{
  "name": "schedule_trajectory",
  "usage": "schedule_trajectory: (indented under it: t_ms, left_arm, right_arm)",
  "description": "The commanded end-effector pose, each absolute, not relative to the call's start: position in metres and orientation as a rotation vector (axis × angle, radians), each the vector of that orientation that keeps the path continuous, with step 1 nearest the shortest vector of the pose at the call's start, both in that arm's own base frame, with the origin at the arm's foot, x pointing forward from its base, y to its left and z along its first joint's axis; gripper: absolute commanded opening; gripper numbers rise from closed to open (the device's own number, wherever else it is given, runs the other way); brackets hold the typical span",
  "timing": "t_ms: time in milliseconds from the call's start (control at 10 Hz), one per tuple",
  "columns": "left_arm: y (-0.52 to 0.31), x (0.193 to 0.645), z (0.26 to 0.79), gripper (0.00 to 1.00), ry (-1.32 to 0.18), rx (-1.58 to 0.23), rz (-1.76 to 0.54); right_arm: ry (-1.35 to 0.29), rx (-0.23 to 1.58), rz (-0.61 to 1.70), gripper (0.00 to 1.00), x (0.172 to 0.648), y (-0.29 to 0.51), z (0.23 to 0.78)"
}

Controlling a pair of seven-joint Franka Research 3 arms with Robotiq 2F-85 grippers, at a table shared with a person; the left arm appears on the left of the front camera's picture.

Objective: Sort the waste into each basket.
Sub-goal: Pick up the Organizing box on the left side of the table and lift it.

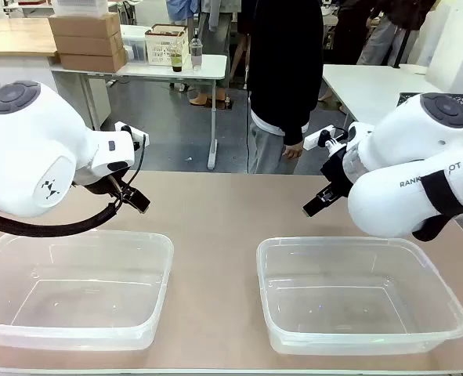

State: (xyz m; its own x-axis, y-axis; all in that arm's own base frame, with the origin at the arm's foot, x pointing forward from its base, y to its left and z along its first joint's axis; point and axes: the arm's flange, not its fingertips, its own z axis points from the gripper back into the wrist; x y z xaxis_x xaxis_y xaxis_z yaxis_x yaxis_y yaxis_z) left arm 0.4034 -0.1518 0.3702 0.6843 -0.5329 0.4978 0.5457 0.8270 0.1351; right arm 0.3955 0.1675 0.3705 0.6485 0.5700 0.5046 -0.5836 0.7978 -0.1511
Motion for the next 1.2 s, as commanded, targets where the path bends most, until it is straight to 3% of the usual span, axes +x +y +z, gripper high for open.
schedule_trajectory:
  t_ms: [0,1000,1100]
  left_arm:
    - [-0.152,0.403,0.370,1.00,-0.550,-0.025,-0.604]
    - [-0.152,0.403,0.370,1.00,-0.550,-0.025,-0.605]
    - [-0.135,0.400,0.413,1.00,-0.497,-0.107,-0.598]
  right_arm:
    - [-0.565,0.026,0.656,1.00,0.396,0.167,0.371]
    - [-0.565,0.025,0.656,1.00,0.396,0.168,0.371]
    - [-0.587,0.121,0.594,1.00,0.387,0.151,0.405]
